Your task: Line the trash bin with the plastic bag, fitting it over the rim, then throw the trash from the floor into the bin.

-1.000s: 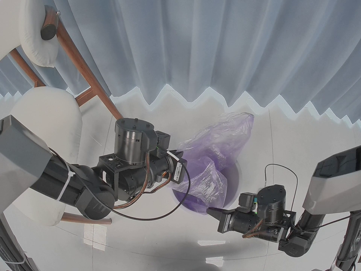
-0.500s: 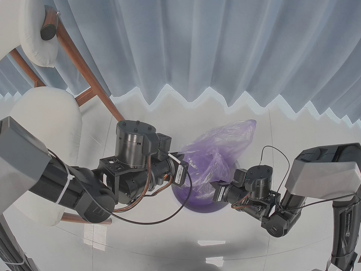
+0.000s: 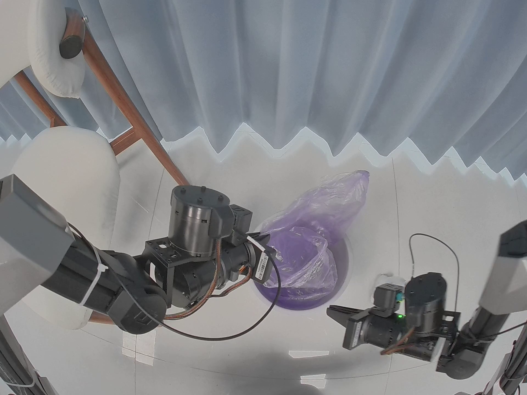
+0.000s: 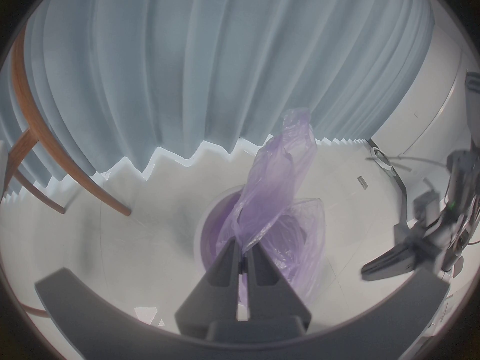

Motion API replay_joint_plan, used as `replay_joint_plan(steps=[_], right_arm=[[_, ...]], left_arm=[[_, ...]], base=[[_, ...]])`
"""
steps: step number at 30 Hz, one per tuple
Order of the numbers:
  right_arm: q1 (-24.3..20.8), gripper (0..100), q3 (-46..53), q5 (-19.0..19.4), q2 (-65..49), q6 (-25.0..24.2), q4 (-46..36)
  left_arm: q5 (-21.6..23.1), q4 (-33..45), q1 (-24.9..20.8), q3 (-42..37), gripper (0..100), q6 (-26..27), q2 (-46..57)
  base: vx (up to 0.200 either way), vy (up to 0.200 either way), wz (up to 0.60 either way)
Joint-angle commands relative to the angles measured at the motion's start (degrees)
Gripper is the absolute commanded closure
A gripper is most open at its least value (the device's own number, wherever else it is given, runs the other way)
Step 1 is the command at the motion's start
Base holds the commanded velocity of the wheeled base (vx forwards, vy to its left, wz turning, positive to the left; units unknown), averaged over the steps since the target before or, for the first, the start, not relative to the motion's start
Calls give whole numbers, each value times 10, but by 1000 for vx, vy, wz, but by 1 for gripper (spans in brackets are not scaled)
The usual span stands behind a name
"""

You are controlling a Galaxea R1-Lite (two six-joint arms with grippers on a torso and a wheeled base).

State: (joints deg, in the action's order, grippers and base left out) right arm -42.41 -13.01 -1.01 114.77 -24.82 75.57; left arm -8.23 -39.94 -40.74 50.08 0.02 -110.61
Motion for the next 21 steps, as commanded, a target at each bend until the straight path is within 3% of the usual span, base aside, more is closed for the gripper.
replay_joint_plan(steps=[1,6,11,16,17,21], right_arm=[[-22,100,124,1,-261,-47,0],[5,100,126,1,-342,-59,-23],[64,100,79,3,-381,-61,-59],[80,100,28,45,-377,-88,-169],[87,0,11,48,-373,-90,-200],[95,0,-72,48,-361,-95,-314]], left_arm=[[1,-2,-51,-26,100,1,11],[2,0,-98,-34,100,-2,10],[1,-2,-121,-67,100,-1,15],[1,-1,-137,-82,100,-1,26],[1,-1,-138,-82,100,-1,26],[1,-2,-133,-81,100,-2,23]], base=[[0,0,0],[0,0,0],[0,0,0],[0,0,0],[0,0,0],[0,0,0]])
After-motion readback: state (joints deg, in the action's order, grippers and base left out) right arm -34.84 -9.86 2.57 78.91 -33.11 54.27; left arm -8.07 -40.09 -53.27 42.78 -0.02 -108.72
